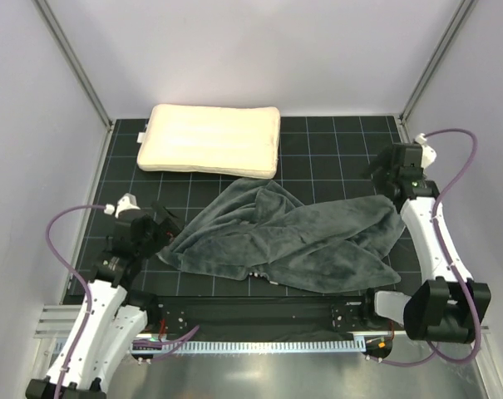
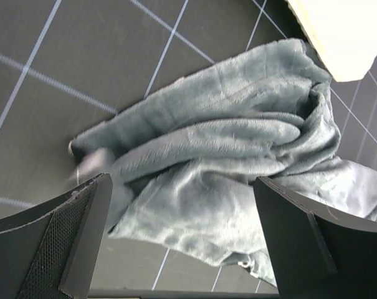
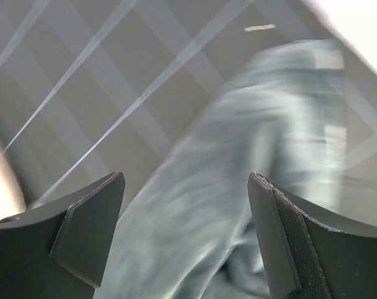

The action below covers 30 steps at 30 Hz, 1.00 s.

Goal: Put the pillow into the pillowcase

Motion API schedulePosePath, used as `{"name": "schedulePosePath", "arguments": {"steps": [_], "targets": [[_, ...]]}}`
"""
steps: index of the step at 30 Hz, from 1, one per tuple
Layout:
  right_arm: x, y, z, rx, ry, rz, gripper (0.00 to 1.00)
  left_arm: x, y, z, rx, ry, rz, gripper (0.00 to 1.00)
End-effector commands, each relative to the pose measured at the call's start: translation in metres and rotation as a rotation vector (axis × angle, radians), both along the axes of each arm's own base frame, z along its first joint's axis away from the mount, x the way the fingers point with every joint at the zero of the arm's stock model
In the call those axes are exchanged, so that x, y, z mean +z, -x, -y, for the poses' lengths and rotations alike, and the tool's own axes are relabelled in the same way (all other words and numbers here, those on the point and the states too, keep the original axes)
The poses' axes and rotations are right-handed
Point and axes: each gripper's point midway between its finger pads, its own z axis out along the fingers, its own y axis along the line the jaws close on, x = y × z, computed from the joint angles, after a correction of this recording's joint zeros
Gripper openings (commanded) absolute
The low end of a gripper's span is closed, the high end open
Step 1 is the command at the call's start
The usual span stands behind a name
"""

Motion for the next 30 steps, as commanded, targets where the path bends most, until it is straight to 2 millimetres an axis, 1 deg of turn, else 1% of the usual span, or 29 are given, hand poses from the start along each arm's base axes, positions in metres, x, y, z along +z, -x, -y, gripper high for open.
{"name": "schedulePosePath", "arguments": {"steps": [1, 2, 3, 4, 5, 6, 7, 8, 9, 10, 11, 12, 13, 14, 15, 16, 17, 18, 19, 21, 22, 23, 24, 25, 26, 27, 29, 30], "targets": [[0.020, -0.017, -0.083, 0.430, -0.077, 0.153, 0.88, 0.033, -0.035, 0.007, -0.054, -0.038, 0.118, 1.00], [0.019, -0.015, -0.109, 0.538, -0.132, 0.175, 0.88, 0.032, -0.039, 0.011, -0.085, -0.046, 0.109, 1.00], [0.015, -0.010, -0.144, 0.649, -0.154, 0.176, 0.89, 0.026, -0.051, 0.015, -0.118, -0.070, 0.059, 1.00], [0.007, -0.006, -0.160, 0.695, -0.168, 0.164, 0.89, 0.024, -0.056, 0.018, -0.144, -0.081, 0.041, 1.00], [0.002, -0.009, -0.172, 0.723, -0.173, 0.166, 0.89, 0.022, -0.061, 0.031, -0.205, -0.050, 0.017, 1.00], [-0.003, -0.005, -0.194, 0.783, -0.177, 0.151, 0.89, 0.014, -0.070, 0.040, -0.237, -0.034, -0.025, 1.00], [-0.007, -0.006, -0.201, 0.800, -0.173, 0.141, 0.89, 0.011, -0.073, 0.049, -0.272, -0.016, -0.036, 1.00], [-0.019, -0.007, -0.208, 0.804, -0.174, 0.101, 0.89, 0.014, -0.084, 0.055, -0.277, -0.024, -0.009, 1.00], [-0.024, -0.007, -0.213, 0.814, -0.166, 0.086, 0.89, 0.002, -0.091, 0.059, -0.280, -0.052, -0.036, 1.00], [-0.025, -0.006, -0.224, 0.839, -0.163, 0.082, 0.88, 0.007, -0.097, 0.076, -0.321, -0.071, -0.012, 1.00], [-0.033, -0.005, -0.230, 0.845, -0.162, 0.060, 0.88, 0.007, -0.105, 0.081, -0.325, -0.094, -0.005, 1.00], [-0.036, -0.003, -0.234, 0.855, -0.164, 0.051, 0.88, 0.000, -0.110, 0.090, -0.350, -0.104, -0.023, 1.00], [-0.040, -0.001, -0.238, 0.859, -0.157, 0.042, 0.88, -0.007, -0.121, 0.106, -0.398, -0.124, -0.046, 1.00], [-0.043, 0.001, -0.238, 0.857, -0.156, 0.037, 0.88, -0.014, -0.126, 0.113, -0.428, -0.134, -0.062, 1.00], [-0.044, 0.003, -0.239, 0.859, -0.160, 0.039, 0.88, -0.015, -0.133, 0.122, -0.455, -0.133, -0.056, 1.00], [-0.050, 0.008, -0.238, 0.861, -0.161, 0.027, 0.88, -0.035, -0.137, 0.126, -0.488, -0.154, -0.098, 1.00], [-0.051, 0.011, -0.238, 0.865, -0.163, 0.029, 0.88, -0.031, -0.146, 0.132, -0.501, -0.152, -0.088, 1.00], [-0.046, 0.014, -0.236, 0.871, -0.157, 0.050, 0.88, -0.035, -0.149, 0.134, -0.511, -0.157, -0.095, 1.00], [-0.051, 0.019, -0.234, 0.871, -0.155, 0.043, 0.88, -0.045, -0.157, 0.136, -0.515, -0.170, -0.113, 1.00], [-0.047, 0.024, -0.231, 0.871, -0.147, 0.058, 0.88, -0.056, -0.165, 0.138, -0.514, -0.182, -0.126, 1.00], [-0.042, 0.028, -0.229, 0.875, -0.148, 0.080, 0.88, -0.059, -0.171, 0.138, -0.507, -0.192, -0.130, 1.00], [-0.039, 0.031, -0.230, 0.880, -0.152, 0.088, 0.88, -0.072, -0.174, 0.139, -0.515, -0.205, -0.156, 1.00], [-0.036, 0.032, -0.229, 0.884, -0.156, 0.098, 0.88, -0.069, -0.182, 0.142, -0.513, -0.210, -0.140, 1.00], [-0.029, 0.035, -0.229, 0.892, -0.153, 0.121, 0.88, -0.072, -0.187, 0.141, -0.501, -0.227, -0.140, 1.00], [-0.026, 0.037, -0.230, 0.897, -0.159, 0.131, 0.88, -0.079, -0.193, 0.143, -0.502, -0.240, -0.139, 1.00], [-0.024, 0.038, -0.230, 0.901, -0.159, 0.137, 0.88, -0.076, -0.198, 0.150, -0.523, -0.252, -0.112, 1.00], [-0.017, 0.042, -0.228, 0.908, -0.151, 0.152, 0.88, -0.077, -0.206, 0.157, -0.542, -0.269, -0.094, 1.00], [-0.015, 0.042, -0.227, 0.908, -0.146, 0.155, 0.88, -0.081, -0.210, 0.164, -0.576, -0.291, -0.087, 1.00]]}}
